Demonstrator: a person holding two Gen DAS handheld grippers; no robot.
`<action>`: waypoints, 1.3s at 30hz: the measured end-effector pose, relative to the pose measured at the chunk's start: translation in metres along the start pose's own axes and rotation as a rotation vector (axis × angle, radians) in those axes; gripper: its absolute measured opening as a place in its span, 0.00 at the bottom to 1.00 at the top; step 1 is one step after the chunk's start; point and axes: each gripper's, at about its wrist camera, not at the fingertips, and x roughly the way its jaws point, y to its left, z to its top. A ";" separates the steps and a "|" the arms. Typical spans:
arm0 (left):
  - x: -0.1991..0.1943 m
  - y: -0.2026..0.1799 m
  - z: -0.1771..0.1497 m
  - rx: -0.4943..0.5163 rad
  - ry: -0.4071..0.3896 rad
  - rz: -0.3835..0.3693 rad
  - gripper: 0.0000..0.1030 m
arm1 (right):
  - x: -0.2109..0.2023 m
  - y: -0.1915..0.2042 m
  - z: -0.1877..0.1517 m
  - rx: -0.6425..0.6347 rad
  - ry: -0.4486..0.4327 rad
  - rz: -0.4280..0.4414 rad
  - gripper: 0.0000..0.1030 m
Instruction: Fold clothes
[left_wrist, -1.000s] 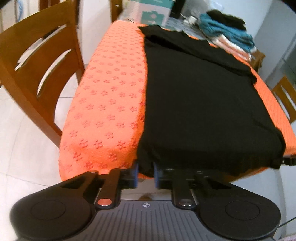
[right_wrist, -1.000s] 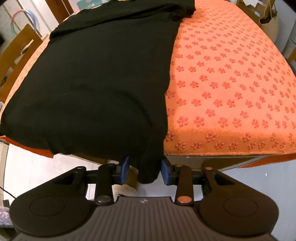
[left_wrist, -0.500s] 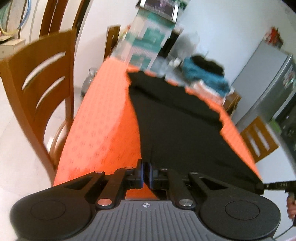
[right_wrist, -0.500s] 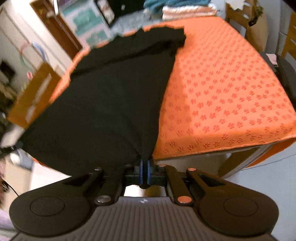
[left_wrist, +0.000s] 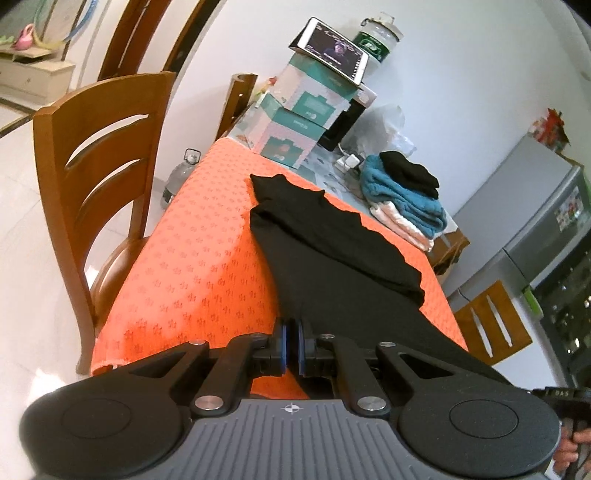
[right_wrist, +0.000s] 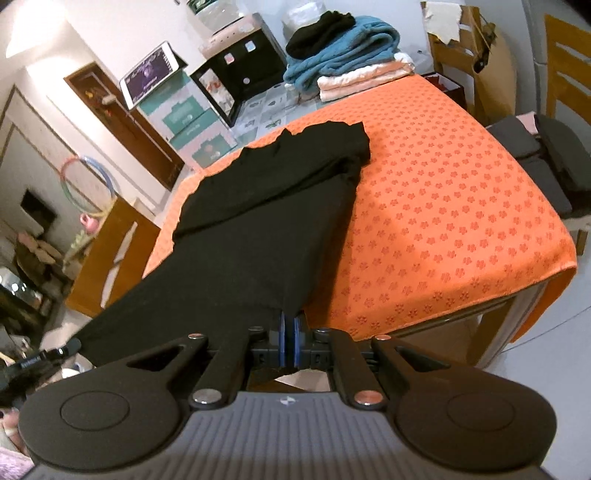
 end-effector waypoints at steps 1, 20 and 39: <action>0.001 0.000 0.001 -0.010 0.000 0.002 0.08 | 0.001 -0.002 0.000 0.018 -0.008 0.008 0.05; 0.142 -0.007 0.130 -0.029 -0.064 -0.025 0.08 | 0.091 -0.023 0.119 0.233 -0.145 -0.006 0.05; 0.254 -0.025 0.189 -0.008 -0.010 0.089 0.09 | 0.199 -0.038 0.213 0.181 -0.029 -0.140 0.06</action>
